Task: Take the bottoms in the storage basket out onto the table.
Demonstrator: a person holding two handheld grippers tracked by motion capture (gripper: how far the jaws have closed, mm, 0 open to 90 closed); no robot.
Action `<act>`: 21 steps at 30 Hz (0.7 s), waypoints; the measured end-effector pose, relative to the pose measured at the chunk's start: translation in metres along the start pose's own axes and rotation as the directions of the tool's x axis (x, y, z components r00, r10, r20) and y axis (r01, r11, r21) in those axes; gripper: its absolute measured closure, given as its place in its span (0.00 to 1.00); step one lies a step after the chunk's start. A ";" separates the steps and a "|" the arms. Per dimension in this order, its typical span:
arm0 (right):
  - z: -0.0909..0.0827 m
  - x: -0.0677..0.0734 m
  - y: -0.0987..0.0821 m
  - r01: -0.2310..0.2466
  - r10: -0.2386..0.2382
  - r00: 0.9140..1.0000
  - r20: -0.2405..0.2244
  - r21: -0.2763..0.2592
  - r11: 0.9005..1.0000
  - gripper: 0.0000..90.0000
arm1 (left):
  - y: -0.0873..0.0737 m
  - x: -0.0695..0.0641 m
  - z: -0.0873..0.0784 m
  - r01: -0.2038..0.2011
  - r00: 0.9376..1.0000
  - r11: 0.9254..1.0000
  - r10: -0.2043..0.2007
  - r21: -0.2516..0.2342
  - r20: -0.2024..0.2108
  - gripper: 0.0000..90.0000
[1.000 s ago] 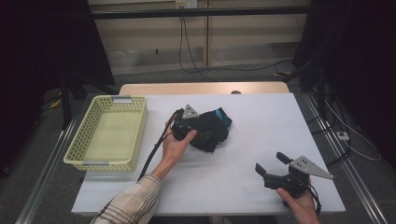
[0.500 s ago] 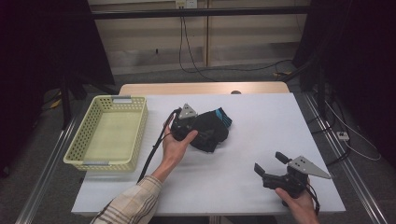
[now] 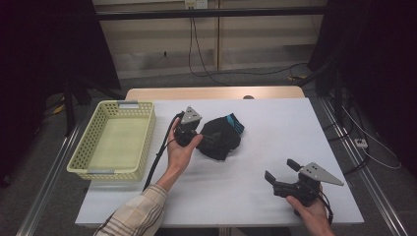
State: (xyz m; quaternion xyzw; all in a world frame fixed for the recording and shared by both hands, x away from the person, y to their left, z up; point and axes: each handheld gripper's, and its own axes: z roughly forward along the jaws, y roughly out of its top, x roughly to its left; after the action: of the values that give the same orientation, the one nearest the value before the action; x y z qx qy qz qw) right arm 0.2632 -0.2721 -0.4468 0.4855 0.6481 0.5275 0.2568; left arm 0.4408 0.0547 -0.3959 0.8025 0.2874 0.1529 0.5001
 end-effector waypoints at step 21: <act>-0.005 0.003 0.000 0.022 -0.022 1.000 -0.009 -0.010 1.000 0.05 | -0.004 -0.002 -0.036 0.000 0.998 1.000 -0.001 -0.029 -0.060 0.05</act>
State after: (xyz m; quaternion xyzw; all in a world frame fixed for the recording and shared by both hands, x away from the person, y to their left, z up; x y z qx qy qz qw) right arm 0.2573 -0.2714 -0.4446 0.4747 0.6520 0.5300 0.2621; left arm 0.4187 0.0807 -0.3826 0.7901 0.3003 0.1810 0.5028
